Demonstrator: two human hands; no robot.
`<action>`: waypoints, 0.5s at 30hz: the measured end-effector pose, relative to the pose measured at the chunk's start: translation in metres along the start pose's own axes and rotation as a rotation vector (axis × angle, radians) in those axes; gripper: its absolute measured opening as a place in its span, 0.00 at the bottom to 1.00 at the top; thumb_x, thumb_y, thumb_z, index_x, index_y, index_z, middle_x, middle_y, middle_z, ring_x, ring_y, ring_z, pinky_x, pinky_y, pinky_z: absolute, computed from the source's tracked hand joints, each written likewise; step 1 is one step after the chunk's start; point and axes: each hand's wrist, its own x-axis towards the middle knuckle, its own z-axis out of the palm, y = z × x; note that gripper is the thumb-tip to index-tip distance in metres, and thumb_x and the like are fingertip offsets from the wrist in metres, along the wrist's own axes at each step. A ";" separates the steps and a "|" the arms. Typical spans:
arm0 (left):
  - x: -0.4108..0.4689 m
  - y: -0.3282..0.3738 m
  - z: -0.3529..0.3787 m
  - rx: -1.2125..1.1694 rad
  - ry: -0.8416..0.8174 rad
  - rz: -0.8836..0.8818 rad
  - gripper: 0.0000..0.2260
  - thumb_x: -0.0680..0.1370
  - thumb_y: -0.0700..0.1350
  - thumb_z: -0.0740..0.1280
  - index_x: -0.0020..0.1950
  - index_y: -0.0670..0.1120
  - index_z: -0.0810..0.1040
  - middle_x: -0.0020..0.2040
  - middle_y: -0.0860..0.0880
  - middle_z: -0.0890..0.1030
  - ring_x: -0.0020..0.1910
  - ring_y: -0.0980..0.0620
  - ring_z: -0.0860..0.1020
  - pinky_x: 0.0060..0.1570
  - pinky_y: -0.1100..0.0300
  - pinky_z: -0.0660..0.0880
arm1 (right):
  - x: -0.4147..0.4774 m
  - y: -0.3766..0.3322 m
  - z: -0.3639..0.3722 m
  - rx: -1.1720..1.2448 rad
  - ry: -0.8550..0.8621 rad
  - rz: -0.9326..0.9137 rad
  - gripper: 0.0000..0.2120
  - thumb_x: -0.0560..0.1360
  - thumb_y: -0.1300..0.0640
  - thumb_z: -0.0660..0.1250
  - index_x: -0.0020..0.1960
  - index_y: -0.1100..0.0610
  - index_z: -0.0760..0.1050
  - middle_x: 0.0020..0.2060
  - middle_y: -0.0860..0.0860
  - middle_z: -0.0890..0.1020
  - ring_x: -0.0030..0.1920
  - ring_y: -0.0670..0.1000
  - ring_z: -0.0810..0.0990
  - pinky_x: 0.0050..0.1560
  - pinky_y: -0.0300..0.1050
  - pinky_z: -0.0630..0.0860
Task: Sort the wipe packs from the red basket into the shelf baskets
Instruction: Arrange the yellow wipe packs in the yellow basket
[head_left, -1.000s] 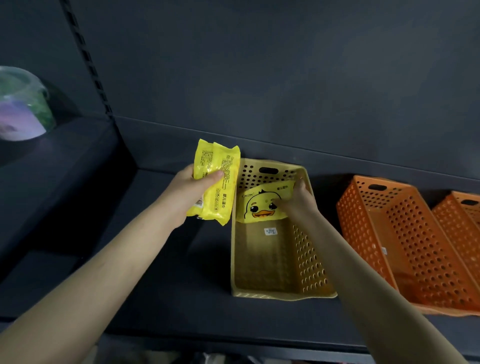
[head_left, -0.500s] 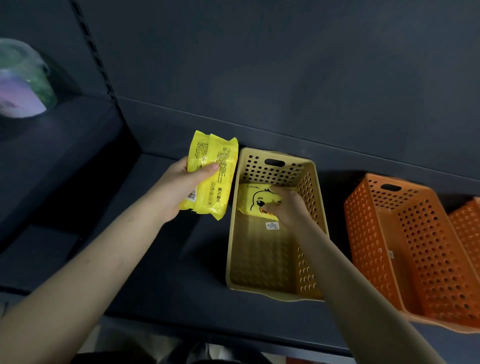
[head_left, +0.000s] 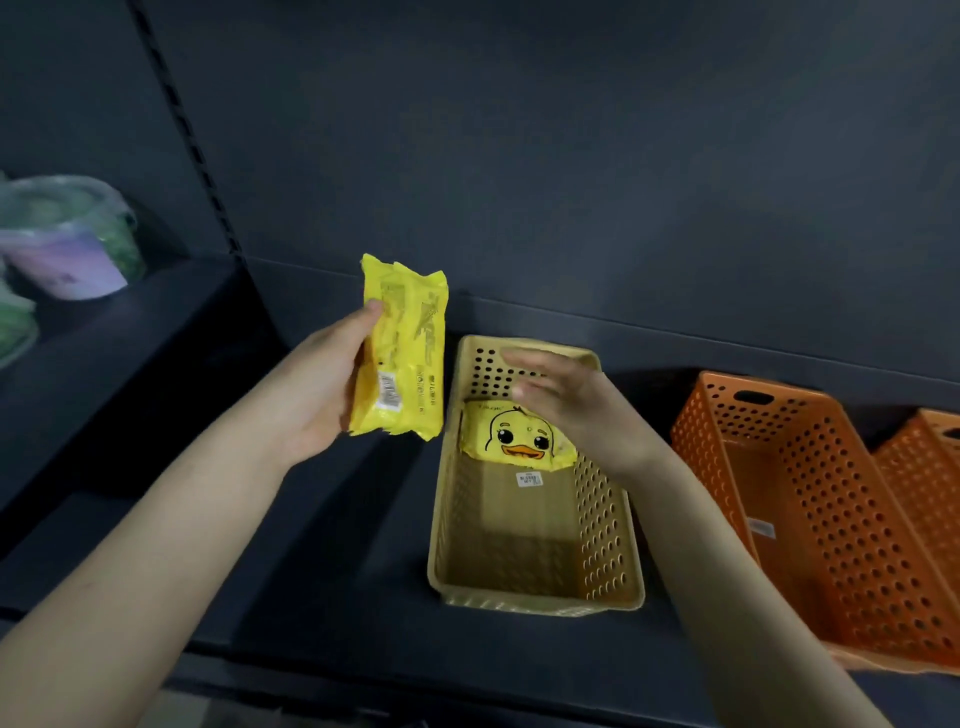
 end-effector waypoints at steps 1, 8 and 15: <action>-0.004 0.003 0.013 -0.016 -0.035 0.007 0.21 0.82 0.61 0.55 0.67 0.52 0.75 0.59 0.49 0.83 0.55 0.49 0.83 0.48 0.50 0.80 | -0.006 -0.011 0.002 0.053 -0.030 -0.037 0.19 0.79 0.45 0.64 0.69 0.39 0.70 0.62 0.35 0.77 0.64 0.36 0.73 0.65 0.45 0.73; -0.017 -0.002 0.081 -0.007 -0.168 0.036 0.28 0.80 0.63 0.55 0.58 0.42 0.82 0.63 0.48 0.77 0.56 0.44 0.82 0.43 0.46 0.82 | -0.035 -0.020 -0.003 0.441 0.051 -0.097 0.19 0.79 0.50 0.64 0.70 0.50 0.71 0.62 0.53 0.80 0.63 0.55 0.79 0.63 0.63 0.74; 0.010 -0.012 0.084 0.518 0.112 0.464 0.07 0.77 0.63 0.63 0.49 0.63 0.77 0.56 0.62 0.77 0.51 0.67 0.75 0.49 0.65 0.71 | -0.053 0.004 -0.035 0.569 -0.112 0.098 0.19 0.80 0.51 0.62 0.66 0.60 0.74 0.59 0.61 0.81 0.58 0.60 0.81 0.57 0.55 0.79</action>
